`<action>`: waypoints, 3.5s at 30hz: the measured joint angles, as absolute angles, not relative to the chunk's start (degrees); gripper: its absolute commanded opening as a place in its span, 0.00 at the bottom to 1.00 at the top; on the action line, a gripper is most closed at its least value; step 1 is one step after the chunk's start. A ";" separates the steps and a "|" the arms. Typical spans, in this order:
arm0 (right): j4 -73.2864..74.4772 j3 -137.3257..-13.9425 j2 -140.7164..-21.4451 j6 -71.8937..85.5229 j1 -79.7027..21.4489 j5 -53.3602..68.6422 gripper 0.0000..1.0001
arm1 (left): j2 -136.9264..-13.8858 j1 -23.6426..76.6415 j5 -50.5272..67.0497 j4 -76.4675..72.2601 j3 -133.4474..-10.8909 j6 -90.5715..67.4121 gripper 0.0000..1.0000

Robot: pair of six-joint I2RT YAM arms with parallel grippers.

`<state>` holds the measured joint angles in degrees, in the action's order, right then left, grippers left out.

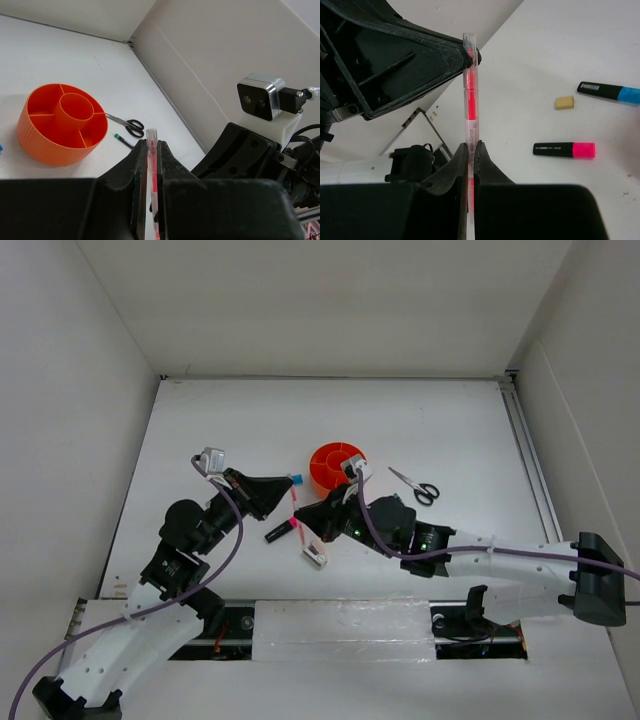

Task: Sort the stationery into containers
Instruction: Close the pen cap on the pen.

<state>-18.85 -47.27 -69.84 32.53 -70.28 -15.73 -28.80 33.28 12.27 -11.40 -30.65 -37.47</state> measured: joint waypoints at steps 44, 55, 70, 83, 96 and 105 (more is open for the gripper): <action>-16.75 -52.58 -72.88 30.61 -59.96 1.15 0.00 | -32.47 32.40 8.56 -17.45 -30.83 -36.42 0.00; -10.98 -56.66 -72.93 33.19 -58.92 3.73 0.00 | -32.47 32.40 8.29 -19.25 -30.87 -36.42 0.00; -6.48 -59.57 -73.93 35.20 -57.34 6.68 0.00 | -32.93 32.32 8.25 -19.64 -30.87 -36.36 0.00; -7.11 -59.57 -74.35 35.88 -56.58 8.54 0.00 | -32.95 32.14 8.38 -19.64 -30.87 -36.21 0.00; -5.67 -60.62 -75.11 37.34 -55.81 10.44 0.00 | -33.21 32.14 8.80 -20.01 -30.87 -35.88 0.00; -6.02 -60.62 -75.94 38.15 -55.70 11.51 0.00 | -33.23 32.14 9.23 -19.27 -30.81 -35.24 0.00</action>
